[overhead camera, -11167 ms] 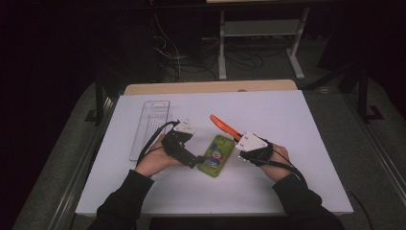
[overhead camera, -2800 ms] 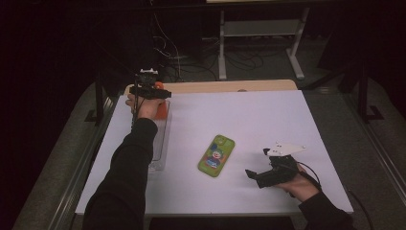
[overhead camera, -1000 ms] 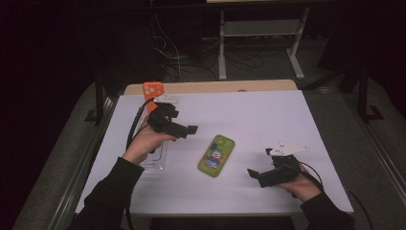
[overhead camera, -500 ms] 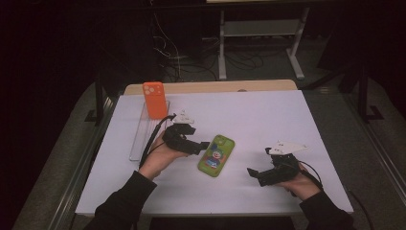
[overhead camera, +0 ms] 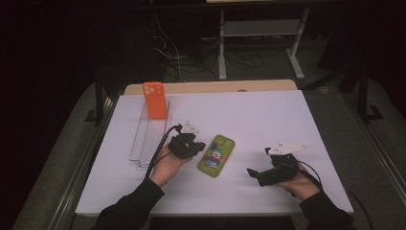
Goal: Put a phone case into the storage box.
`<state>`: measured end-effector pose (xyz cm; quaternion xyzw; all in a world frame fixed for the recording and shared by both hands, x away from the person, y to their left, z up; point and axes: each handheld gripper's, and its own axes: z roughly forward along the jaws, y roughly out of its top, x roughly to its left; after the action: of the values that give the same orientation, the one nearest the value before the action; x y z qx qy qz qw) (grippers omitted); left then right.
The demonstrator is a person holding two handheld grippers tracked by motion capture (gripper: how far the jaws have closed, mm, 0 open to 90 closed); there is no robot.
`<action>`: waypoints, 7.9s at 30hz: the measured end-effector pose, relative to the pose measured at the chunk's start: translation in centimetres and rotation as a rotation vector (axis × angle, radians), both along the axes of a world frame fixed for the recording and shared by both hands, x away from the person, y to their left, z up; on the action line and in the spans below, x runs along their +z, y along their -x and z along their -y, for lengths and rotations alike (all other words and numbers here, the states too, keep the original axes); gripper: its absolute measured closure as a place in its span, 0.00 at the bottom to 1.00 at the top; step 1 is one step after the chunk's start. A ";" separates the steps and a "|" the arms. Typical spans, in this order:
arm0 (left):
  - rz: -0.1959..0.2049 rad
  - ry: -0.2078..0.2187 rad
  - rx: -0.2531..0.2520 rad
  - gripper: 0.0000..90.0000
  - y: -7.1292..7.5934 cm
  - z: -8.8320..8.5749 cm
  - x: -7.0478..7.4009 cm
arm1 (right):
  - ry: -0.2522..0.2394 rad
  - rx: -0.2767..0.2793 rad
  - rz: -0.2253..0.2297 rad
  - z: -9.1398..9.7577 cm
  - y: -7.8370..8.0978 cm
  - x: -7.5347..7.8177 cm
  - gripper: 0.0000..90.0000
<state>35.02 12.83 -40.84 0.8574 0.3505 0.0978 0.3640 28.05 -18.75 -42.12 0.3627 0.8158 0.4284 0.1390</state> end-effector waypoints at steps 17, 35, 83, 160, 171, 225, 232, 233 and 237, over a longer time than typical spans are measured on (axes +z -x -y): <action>-0.080 -0.090 0.002 1.00 0.3 0.5 -2.6 | -0.002 -0.001 0.004 0.1 0.0 0.1 0.00; -0.160 0.024 -0.123 1.00 1.8 3.7 -2.8 | -0.004 -0.001 0.009 0.1 0.0 0.1 0.00; 0.025 0.120 -0.228 0.03 2.8 -1.0 0.2 | 0.021 -0.040 -0.042 -0.1 0.0 0.0 0.00; 0.007 0.104 -0.234 0.00 2.5 -1.0 -0.2 | 0.301 -0.117 -0.273 -7.3 -5.2 -1.9 0.14; 0.010 0.090 -0.240 0.00 2.4 -1.0 -0.3 | 0.298 -0.152 -0.269 -7.4 -4.9 -1.9 0.16; 0.042 0.137 -0.323 0.00 0.4 -1.1 3.6 | 0.250 0.127 -0.169 -2.2 -7.8 4.3 0.17; 0.046 0.123 -0.382 0.00 -1.2 -0.7 4.1 | 0.239 0.186 -0.156 -2.2 -8.5 4.9 0.17; 0.043 0.126 -0.387 0.00 -1.3 -0.7 4.1 | 0.238 0.195 -0.162 -2.3 -8.6 5.0 0.17; 0.075 0.112 -0.431 0.00 -1.3 -0.6 4.3 | 0.250 0.250 -0.145 -3.0 -9.0 4.8 0.17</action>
<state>36.34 13.45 -36.51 0.8867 0.1501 0.0301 0.4362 37.07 -15.79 -37.31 0.2685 0.9093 0.3103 0.0696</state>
